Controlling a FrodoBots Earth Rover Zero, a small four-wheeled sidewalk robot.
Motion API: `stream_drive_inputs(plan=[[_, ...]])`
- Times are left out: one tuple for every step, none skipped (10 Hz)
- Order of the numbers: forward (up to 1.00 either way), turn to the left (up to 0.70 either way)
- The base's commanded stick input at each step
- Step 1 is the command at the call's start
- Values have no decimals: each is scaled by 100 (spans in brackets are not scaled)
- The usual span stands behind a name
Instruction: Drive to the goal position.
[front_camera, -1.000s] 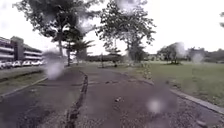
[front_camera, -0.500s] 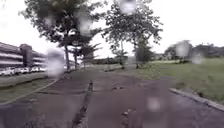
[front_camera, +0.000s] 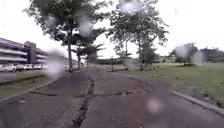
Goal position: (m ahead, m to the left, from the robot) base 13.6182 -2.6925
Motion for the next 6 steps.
stream_drive_inputs(plan=[[69,0],[69,0],[69,0],[69,0],[69,0],[69,0]])
